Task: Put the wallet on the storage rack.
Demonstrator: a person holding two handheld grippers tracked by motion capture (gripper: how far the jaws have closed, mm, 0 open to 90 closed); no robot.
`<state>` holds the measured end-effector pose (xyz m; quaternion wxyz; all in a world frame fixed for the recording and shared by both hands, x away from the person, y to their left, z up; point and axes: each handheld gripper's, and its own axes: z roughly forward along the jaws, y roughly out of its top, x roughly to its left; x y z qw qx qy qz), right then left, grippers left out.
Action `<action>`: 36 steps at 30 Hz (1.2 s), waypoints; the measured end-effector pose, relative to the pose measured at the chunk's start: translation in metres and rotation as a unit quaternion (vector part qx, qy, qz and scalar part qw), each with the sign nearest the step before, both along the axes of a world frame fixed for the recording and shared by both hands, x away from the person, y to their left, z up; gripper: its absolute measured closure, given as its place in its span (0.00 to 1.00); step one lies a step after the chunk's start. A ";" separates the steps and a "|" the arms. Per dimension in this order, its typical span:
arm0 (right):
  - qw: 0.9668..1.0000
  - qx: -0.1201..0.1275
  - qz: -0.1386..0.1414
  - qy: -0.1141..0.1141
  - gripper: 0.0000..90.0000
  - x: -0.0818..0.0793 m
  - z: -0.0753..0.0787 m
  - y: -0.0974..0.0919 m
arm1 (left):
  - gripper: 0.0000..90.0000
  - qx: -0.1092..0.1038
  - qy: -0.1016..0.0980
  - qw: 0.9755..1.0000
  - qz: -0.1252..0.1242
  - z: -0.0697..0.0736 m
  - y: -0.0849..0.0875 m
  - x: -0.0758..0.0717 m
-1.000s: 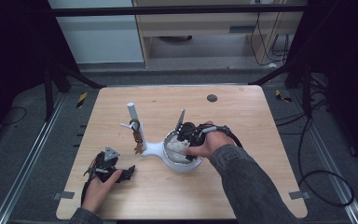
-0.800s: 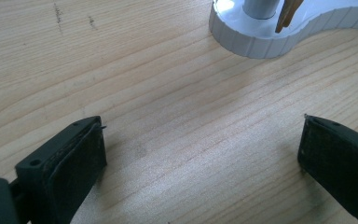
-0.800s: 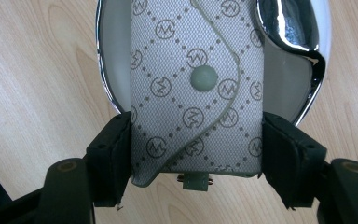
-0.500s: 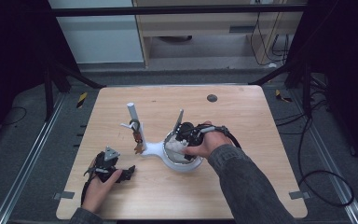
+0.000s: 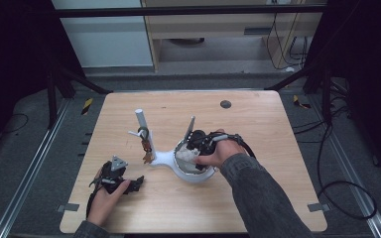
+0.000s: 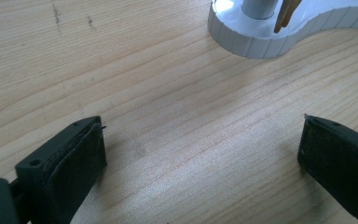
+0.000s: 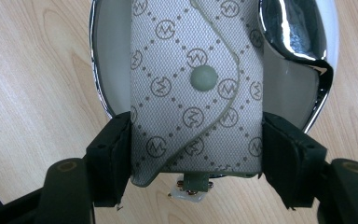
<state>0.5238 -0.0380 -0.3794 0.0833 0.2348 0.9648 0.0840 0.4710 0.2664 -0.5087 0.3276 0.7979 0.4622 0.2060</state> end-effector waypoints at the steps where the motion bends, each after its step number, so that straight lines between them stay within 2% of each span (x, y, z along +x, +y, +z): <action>1: 1.000 0.000 0.000 0.000 0.35 0.000 0.000 0.000 | 0.00 0.000 0.000 1.000 -0.001 0.000 0.000 0.000; 8: 1.000 0.001 0.000 -0.003 0.33 0.000 -0.001 0.001 | 0.00 0.000 0.000 1.000 0.000 0.000 0.000 0.000; 10: 1.000 0.014 -0.004 -0.004 0.25 0.000 0.000 0.001 | 0.00 0.000 0.000 1.000 0.000 0.000 0.000 0.000; 11: 1.000 0.029 -0.008 -0.002 0.24 0.000 0.001 0.001 | 0.00 0.000 0.000 1.000 -0.001 0.000 0.000 0.000; 13: 0.999 0.035 -0.010 -0.003 0.24 -0.001 0.004 0.001 | 0.00 0.000 0.000 1.000 -0.001 0.000 0.000 0.000; 30: 0.999 0.036 -0.006 -0.002 0.23 -0.004 0.005 0.002 | 0.00 0.000 0.000 1.000 -0.001 0.000 0.000 0.000; 36: 0.999 0.045 -0.008 -0.006 0.22 -0.007 0.009 -0.002 | 0.00 0.000 0.000 1.000 -0.001 0.000 0.000 0.000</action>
